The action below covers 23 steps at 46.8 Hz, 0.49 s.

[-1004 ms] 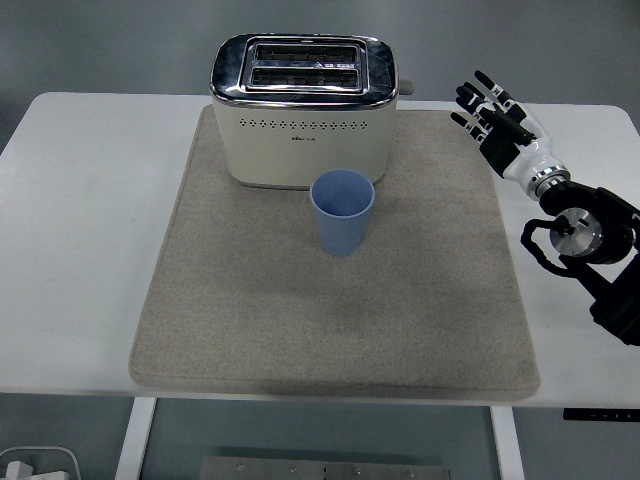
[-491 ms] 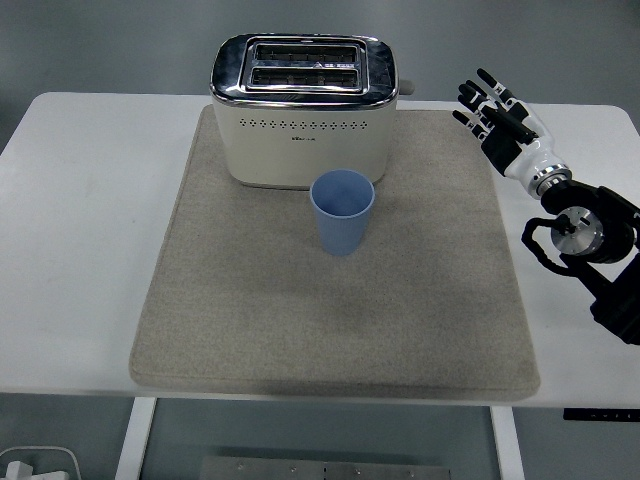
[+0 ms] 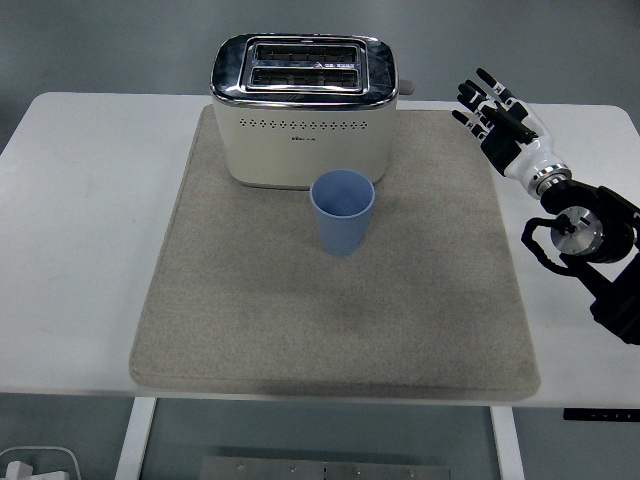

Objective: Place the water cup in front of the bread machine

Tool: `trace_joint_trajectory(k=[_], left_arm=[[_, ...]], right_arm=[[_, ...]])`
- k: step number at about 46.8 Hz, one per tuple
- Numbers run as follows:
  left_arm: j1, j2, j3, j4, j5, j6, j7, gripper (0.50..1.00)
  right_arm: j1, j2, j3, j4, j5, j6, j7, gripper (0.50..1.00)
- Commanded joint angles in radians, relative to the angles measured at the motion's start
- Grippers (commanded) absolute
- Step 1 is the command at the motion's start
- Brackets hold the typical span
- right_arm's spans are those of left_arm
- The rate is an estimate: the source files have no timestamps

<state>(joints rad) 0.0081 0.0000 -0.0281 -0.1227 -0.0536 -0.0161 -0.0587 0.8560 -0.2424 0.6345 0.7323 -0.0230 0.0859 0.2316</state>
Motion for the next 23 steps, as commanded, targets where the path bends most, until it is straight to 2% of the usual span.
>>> trace_joint_trajectory(k=[1,23], left_arm=[[0.0,0.0,0.0,0.0,0.0,-0.001,-0.001,1.0],[0.0,0.0,0.0,0.0,0.0,-0.001,0.0,1.0]], right_arm=[[0.0,0.0,-0.003,0.001,0.0,0.0,0.0,0.928],[-0.002,0.018,-0.01,0.004,-0.002,-0.002,0.0,0.928]])
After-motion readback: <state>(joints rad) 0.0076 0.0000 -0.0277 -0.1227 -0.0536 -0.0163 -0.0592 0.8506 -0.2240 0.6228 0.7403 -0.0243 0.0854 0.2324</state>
